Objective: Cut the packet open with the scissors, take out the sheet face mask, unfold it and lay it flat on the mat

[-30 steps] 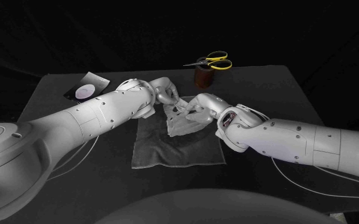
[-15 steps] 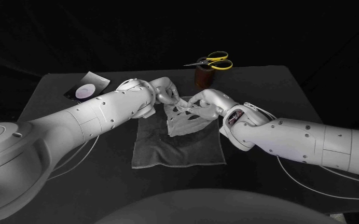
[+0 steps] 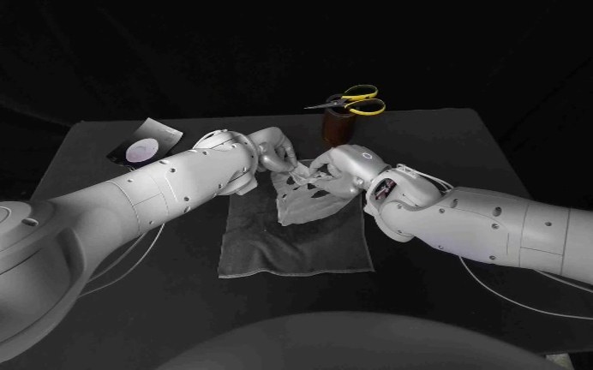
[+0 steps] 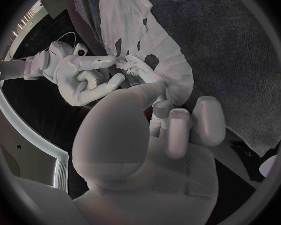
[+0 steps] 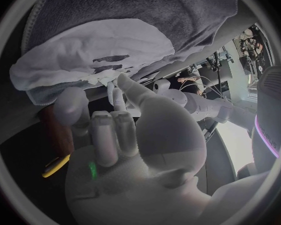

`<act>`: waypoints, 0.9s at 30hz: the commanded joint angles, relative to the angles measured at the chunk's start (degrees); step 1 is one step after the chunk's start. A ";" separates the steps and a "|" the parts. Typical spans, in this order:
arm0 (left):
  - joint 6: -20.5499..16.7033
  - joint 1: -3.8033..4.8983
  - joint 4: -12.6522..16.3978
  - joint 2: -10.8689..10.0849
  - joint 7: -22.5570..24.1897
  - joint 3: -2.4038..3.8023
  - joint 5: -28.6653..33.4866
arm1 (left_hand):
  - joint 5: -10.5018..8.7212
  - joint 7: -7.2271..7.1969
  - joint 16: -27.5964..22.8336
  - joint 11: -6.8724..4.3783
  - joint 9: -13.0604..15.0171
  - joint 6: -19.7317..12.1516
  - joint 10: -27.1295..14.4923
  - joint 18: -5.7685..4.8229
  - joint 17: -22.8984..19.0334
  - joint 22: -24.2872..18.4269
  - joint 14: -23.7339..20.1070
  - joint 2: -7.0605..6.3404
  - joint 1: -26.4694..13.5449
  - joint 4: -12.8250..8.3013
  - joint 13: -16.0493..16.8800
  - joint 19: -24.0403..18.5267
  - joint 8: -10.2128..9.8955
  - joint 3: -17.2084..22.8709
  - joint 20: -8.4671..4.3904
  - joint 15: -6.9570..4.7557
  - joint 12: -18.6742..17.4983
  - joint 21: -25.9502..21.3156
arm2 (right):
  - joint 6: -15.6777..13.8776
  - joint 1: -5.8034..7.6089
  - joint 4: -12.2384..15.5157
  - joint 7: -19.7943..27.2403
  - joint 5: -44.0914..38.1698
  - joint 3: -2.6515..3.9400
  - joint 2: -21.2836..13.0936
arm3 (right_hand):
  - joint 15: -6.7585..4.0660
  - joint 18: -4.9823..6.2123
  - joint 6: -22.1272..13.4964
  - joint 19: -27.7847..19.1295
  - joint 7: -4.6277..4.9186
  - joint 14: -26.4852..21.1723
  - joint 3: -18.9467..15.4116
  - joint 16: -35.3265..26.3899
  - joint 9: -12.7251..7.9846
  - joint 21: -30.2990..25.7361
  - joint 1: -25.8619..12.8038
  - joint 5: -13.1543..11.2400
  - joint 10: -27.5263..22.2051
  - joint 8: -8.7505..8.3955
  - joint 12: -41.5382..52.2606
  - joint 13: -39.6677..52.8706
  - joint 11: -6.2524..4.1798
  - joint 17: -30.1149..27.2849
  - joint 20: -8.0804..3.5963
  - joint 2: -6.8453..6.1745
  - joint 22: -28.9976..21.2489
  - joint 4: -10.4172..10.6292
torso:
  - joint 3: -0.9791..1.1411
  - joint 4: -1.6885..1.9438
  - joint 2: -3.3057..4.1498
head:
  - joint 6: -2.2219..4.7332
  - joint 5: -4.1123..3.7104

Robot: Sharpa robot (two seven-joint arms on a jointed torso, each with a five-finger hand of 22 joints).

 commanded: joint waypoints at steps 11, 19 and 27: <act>1.28 -0.12 0.04 0.16 -0.50 -0.08 0.01 | 0.14 0.38 0.20 0.07 -0.12 -0.08 -0.27 0.09 6.80 0.08 2.39 0.23 -0.67 -0.79 0.40 -0.02 0.18 -0.03 0.30 0.22 0.28 0.20 | 1.90 -0.08 -3.95 -0.58 -7.22 -0.13 3.63 | -0.03 0.69 3.21 0.10 -0.51 6.08 1.38 0.19 -1.06 0.86 0.32 0.01 5.97 0.02 0.53 14.98 -0.29 15.04 -0.24 2.17 6.53 0.51 | -0.06 0.03 0.02 | 0.01 -0.23; 1.28 -0.12 0.02 0.22 -0.50 -0.08 0.02 | 0.14 0.38 0.20 0.07 -0.12 -0.08 -0.27 0.09 6.80 0.08 2.39 0.23 -0.67 -0.79 0.40 -0.02 0.18 -0.03 0.30 0.22 0.28 0.20 | 3.93 -0.10 -5.19 -1.30 -7.36 -0.14 4.56 | -0.17 0.68 5.59 0.09 -0.78 6.08 1.97 0.19 -1.35 0.95 0.25 -0.08 6.01 0.55 0.64 15.05 -0.49 15.04 -0.36 3.48 6.56 0.86 | -0.08 0.01 0.01 | 0.01 -0.18; 1.34 -0.12 0.01 0.23 -0.53 -0.08 0.02 | 0.14 0.38 0.20 0.07 -0.12 -0.08 -0.27 0.09 6.80 0.08 2.39 0.23 -0.67 -0.79 0.40 -0.02 0.18 -0.03 0.30 0.22 0.28 0.20 | 4.51 -0.10 -5.80 -1.71 -7.52 -0.14 5.06 | -0.21 0.68 5.60 0.08 -0.79 6.08 1.97 0.19 -1.43 0.95 0.31 -0.09 6.01 0.47 0.64 15.05 -0.51 15.04 -0.40 3.32 6.56 0.71 | -0.06 -0.01 0.01 | 0.01 -0.18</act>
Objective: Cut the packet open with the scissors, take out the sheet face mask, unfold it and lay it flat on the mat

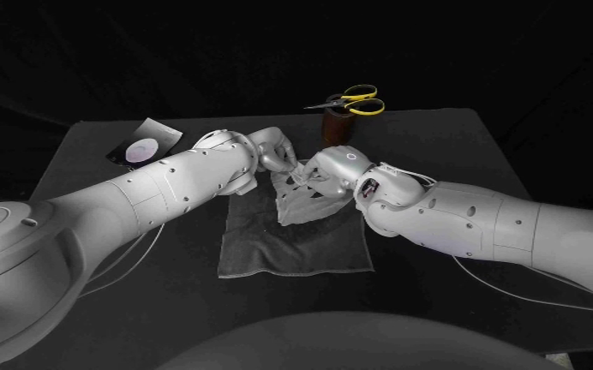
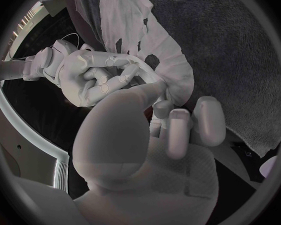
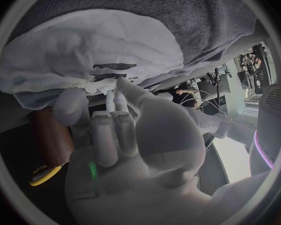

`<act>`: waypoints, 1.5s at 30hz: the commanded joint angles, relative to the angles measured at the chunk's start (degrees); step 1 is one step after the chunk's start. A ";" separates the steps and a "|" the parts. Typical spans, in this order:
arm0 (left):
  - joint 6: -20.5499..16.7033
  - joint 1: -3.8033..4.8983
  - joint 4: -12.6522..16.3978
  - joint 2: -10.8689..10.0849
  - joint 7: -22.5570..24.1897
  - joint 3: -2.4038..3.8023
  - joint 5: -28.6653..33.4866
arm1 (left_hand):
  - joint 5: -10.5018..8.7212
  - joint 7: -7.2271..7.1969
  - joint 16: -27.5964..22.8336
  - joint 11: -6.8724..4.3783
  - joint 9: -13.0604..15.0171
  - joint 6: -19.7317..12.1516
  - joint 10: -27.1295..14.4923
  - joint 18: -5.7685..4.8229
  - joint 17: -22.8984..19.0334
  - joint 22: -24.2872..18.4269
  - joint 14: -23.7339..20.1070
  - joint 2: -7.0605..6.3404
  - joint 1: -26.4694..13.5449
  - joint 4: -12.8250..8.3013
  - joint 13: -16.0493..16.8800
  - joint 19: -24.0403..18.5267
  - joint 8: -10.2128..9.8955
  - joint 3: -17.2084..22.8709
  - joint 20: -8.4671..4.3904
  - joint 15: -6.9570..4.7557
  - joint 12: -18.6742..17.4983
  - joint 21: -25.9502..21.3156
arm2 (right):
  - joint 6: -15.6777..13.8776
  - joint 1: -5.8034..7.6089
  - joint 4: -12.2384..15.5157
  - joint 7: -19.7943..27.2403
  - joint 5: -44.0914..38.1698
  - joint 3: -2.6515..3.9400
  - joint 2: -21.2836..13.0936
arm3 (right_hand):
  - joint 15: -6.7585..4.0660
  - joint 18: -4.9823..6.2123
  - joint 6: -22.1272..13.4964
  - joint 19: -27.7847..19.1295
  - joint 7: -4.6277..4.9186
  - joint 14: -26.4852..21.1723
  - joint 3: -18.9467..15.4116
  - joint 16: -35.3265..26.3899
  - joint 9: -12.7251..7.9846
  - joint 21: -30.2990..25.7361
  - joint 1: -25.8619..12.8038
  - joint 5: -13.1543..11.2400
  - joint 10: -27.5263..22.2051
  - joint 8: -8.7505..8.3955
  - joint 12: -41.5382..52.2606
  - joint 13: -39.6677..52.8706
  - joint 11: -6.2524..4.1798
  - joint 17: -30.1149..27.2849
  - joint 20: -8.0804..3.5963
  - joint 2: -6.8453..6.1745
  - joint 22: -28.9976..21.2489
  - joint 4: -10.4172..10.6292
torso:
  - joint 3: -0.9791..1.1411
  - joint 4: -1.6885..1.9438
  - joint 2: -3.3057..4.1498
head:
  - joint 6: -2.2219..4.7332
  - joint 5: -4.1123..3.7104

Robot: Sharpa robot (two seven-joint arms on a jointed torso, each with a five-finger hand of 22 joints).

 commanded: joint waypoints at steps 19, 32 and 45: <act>1.72 -0.14 0.05 0.14 -0.68 -0.09 0.12 | 0.15 0.40 0.21 0.08 0.04 -0.07 -0.27 0.09 6.80 0.05 2.39 -0.01 -0.44 -0.22 0.04 -0.01 0.19 0.03 0.30 0.22 0.20 0.20 | 0.15 -0.01 -1.29 -0.36 -0.96 0.01 0.94 | -0.07 0.76 -3.08 -0.18 0.33 6.08 0.61 0.19 -1.84 -0.09 0.25 -0.10 5.80 -2.54 -0.47 14.60 -0.23 15.10 -0.40 -1.05 6.41 -0.91 | 0.04 0.00 -0.01 | 0.01 -0.16; 1.85 -0.14 0.03 0.25 -0.72 -0.09 0.15 | 0.15 0.40 0.21 0.08 0.04 -0.07 -0.27 0.09 6.80 0.05 2.39 -0.01 -0.44 -0.22 0.04 -0.01 0.19 0.03 0.30 0.22 0.20 0.20 | 1.42 0.00 -1.79 -0.21 -0.88 0.01 1.28 | -0.46 0.75 2.90 -0.19 -0.48 6.08 0.55 0.19 -1.17 0.10 0.10 -0.14 5.94 0.23 0.00 14.90 -0.88 15.10 -0.62 -0.05 6.44 -0.37 | 0.03 -0.02 -0.01 | 0.01 -0.26; 2.03 -0.14 0.01 0.25 -0.86 -0.09 0.15 | 0.14 0.43 0.20 0.12 -0.02 -0.04 -0.34 0.07 6.77 0.12 2.36 0.18 -0.62 -0.43 0.10 0.02 0.12 0.00 0.35 0.26 0.18 0.26 | -0.19 0.00 -1.78 1.05 -0.12 0.01 1.16 | -1.75 0.65 4.55 0.11 -2.17 6.08 -0.25 0.19 0.39 0.76 -1.01 -0.12 6.02 2.39 0.26 15.06 -2.40 15.10 -1.41 2.86 6.56 2.02 | 0.04 -0.03 -0.01 | 0.01 0.07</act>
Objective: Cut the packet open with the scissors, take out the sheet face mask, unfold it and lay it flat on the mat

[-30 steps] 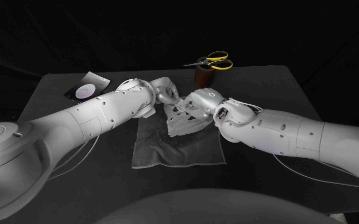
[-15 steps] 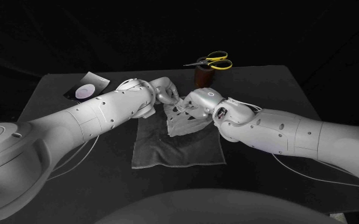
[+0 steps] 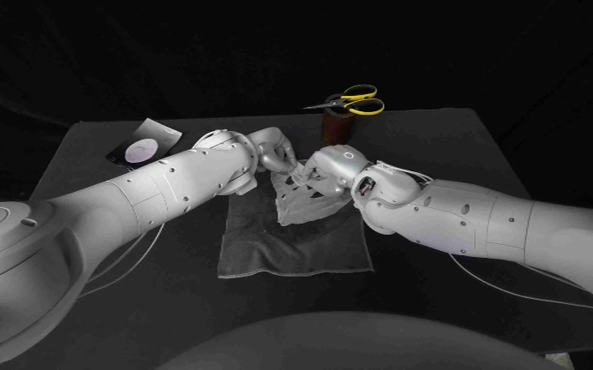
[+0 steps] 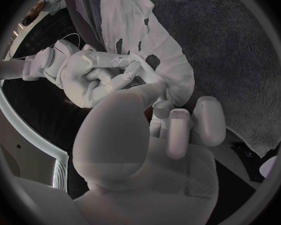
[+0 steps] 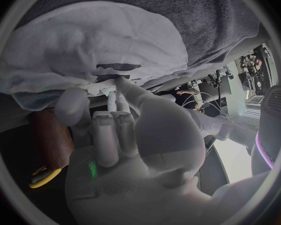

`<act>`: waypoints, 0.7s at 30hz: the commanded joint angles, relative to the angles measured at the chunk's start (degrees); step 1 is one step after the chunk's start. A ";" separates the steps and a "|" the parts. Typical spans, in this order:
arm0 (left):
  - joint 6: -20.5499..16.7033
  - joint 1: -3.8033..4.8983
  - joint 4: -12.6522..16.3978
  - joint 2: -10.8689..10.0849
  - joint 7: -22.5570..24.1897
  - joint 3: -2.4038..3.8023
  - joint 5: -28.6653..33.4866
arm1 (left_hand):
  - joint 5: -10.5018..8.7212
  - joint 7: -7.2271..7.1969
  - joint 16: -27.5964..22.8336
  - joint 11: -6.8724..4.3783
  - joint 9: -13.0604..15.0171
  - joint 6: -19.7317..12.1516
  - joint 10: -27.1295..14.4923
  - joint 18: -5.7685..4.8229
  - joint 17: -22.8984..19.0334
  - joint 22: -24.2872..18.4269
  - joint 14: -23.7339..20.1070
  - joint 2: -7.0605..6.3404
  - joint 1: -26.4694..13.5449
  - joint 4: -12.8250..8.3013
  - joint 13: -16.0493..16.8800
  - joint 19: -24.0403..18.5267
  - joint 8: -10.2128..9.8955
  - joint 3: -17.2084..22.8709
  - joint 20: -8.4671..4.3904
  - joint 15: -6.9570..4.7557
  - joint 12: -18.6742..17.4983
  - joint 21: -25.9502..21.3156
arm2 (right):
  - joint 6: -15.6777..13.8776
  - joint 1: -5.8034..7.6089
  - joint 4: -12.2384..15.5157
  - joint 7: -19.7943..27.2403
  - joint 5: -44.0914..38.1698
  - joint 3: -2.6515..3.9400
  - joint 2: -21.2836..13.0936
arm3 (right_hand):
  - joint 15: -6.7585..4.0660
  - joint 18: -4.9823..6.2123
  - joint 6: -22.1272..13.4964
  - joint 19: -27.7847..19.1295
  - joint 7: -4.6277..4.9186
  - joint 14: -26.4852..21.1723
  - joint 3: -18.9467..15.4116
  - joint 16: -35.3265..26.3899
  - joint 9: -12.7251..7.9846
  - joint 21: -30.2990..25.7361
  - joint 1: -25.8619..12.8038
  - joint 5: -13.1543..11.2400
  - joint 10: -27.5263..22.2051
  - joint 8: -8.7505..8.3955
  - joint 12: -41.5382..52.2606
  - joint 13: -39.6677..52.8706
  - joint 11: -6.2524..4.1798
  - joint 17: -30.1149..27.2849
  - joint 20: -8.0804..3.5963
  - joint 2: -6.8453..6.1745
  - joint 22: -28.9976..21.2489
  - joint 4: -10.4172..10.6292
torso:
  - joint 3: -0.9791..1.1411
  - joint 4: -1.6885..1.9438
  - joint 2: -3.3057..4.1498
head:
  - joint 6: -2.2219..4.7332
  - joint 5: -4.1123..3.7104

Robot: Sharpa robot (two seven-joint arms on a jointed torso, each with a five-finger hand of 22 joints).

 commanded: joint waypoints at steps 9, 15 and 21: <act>1.96 -0.19 0.00 0.14 -0.83 -0.11 0.03 | 0.14 0.39 0.30 0.12 -0.01 -0.09 -0.27 0.10 6.73 0.06 2.35 -0.01 -0.42 -0.48 0.19 -0.05 0.23 0.01 0.36 0.27 0.26 0.20 | -3.74 -0.08 0.93 2.28 1.33 -0.06 -0.80 | -0.54 0.59 -0.07 0.54 -0.69 5.98 0.37 0.19 0.56 0.98 -0.42 -0.09 5.94 0.73 0.26 15.05 -0.60 15.10 -0.61 1.37 6.74 0.81 | 0.04 0.01 -0.01 | 0.01 -0.06; 2.03 -0.19 -0.02 0.04 -0.99 -0.11 0.03 | 0.14 0.39 0.30 0.12 -0.01 -0.09 -0.27 0.10 6.73 0.06 2.35 -0.01 -0.42 -0.48 0.19 -0.05 0.23 0.01 0.36 0.27 0.26 0.20 | -4.45 -0.08 4.19 2.38 2.25 -0.06 -2.77 | -0.57 0.56 -0.03 0.61 -0.72 5.98 0.40 0.19 0.62 1.13 -0.48 -0.10 5.94 0.82 0.26 15.05 -0.63 15.10 -0.64 1.39 6.78 0.87 | 0.04 -0.03 0.00 | 0.01 -0.01; 2.00 -0.19 -0.01 -0.06 -1.09 -0.11 0.03 | 0.14 0.39 0.30 0.12 -0.01 -0.09 -0.27 0.10 6.73 0.06 2.35 -0.01 -0.42 -0.48 0.19 -0.05 0.23 0.01 0.36 0.27 0.26 0.20 | -4.97 -0.04 7.53 1.75 2.82 -0.02 -4.83 | -0.61 0.55 0.02 0.66 -0.77 5.98 0.45 0.19 0.69 1.21 -0.52 -0.09 5.94 0.92 0.26 15.05 -0.67 15.10 -0.66 1.41 6.80 0.92 | 0.03 -0.09 -0.04 | 0.01 0.02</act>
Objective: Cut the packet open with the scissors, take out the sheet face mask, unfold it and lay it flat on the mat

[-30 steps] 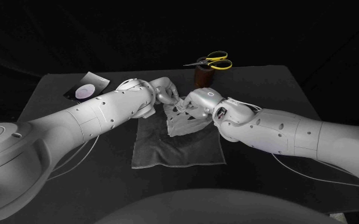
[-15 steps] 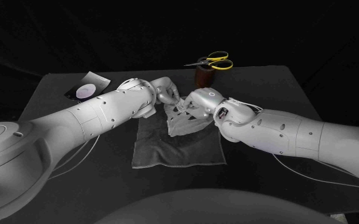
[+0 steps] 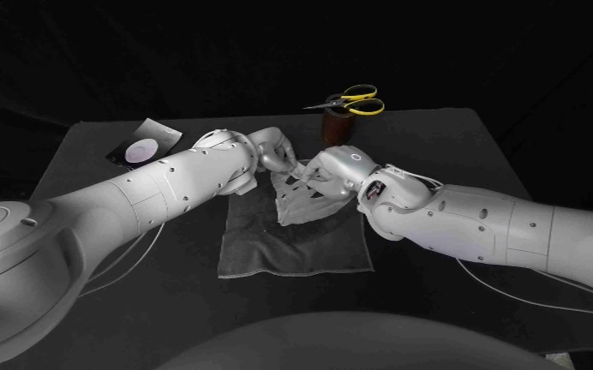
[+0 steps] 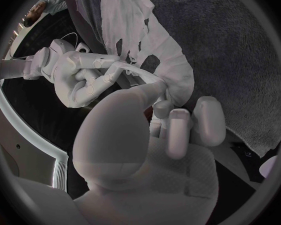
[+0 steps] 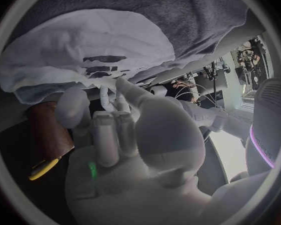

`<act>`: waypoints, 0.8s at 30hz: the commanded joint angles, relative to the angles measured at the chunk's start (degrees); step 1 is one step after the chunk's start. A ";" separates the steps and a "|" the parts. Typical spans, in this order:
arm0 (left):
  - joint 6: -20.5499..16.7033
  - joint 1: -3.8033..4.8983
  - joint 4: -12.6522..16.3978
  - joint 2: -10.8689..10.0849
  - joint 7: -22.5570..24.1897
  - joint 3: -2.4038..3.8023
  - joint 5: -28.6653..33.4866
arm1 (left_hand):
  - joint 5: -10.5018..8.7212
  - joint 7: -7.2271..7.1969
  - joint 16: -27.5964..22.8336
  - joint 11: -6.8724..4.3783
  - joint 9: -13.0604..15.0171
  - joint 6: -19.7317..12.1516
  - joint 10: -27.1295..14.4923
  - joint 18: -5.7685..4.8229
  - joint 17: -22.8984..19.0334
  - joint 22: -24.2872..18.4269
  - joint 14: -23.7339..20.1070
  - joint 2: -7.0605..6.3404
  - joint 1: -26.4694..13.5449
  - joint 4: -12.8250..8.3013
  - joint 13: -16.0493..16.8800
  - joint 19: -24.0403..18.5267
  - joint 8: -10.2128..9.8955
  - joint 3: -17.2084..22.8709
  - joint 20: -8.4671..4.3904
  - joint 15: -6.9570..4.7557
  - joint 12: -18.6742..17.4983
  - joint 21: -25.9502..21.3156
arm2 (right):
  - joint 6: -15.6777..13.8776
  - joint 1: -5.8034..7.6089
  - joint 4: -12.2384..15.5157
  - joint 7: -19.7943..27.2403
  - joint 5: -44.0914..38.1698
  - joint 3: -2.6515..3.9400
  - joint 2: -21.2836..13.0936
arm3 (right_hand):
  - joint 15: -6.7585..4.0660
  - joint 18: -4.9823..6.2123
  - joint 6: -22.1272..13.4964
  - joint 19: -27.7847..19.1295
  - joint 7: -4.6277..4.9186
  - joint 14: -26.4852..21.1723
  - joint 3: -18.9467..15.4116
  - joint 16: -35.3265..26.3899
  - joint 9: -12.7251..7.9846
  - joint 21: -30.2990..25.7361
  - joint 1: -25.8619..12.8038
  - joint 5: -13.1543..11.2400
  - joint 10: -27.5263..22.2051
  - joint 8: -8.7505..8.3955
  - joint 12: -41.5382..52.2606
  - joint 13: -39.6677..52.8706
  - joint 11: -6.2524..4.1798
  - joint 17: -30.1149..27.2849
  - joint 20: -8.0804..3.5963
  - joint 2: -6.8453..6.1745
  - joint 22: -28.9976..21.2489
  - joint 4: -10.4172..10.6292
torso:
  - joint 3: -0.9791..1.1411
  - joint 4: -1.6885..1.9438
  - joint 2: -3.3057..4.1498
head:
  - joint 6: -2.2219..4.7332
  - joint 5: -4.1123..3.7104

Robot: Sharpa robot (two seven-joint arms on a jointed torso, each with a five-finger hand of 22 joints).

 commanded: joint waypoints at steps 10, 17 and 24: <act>1.57 -0.18 -0.02 0.04 -0.86 -0.14 0.44 | 0.14 0.43 0.30 0.13 0.06 -0.09 -0.20 0.10 6.69 0.03 2.32 0.08 -0.45 -0.56 0.23 -0.08 0.18 0.03 0.37 0.28 0.30 0.18 | -1.51 0.71 2.53 -1.33 0.97 0.14 -1.37 | -0.44 0.88 0.40 0.34 -0.11 6.17 0.01 0.34 0.26 0.28 -0.14 0.03 5.91 0.53 0.29 15.08 -0.34 15.04 -0.31 0.42 6.83 0.48 | -0.06 0.05 0.03 | 0.01 -0.25; 0.93 -0.13 -0.06 0.04 -0.38 -0.14 1.45 | 0.14 0.47 0.21 0.17 -0.01 -0.29 -0.55 0.19 6.31 -0.27 2.14 0.15 -0.56 -0.63 -0.12 -0.34 0.05 0.04 0.40 0.31 0.17 -0.06 | -1.48 1.12 1.50 -1.75 1.31 0.19 -0.73 | -0.44 0.88 0.40 0.34 -0.11 6.17 0.01 0.34 0.26 0.28 -0.14 0.03 5.91 0.53 0.29 15.08 -0.34 15.04 -0.31 0.42 6.83 0.48 | -0.07 0.07 0.01 | 0.01 -0.15; 0.54 -0.08 -0.20 0.02 0.16 -0.15 3.32 | 0.15 0.62 0.18 0.31 -0.29 -1.16 -1.09 0.22 6.19 -0.36 2.06 0.37 -0.80 -0.74 -0.42 -0.46 -0.52 0.12 0.49 0.42 0.01 -0.14 | -0.26 2.18 0.69 -2.84 1.45 0.26 -0.10 | -0.49 0.93 0.43 0.26 -0.16 6.17 0.07 0.34 0.33 0.03 -0.22 0.04 5.91 0.65 0.29 15.08 -0.39 15.04 -0.35 0.42 6.77 0.55 | -0.07 0.03 0.00 | 0.01 -0.18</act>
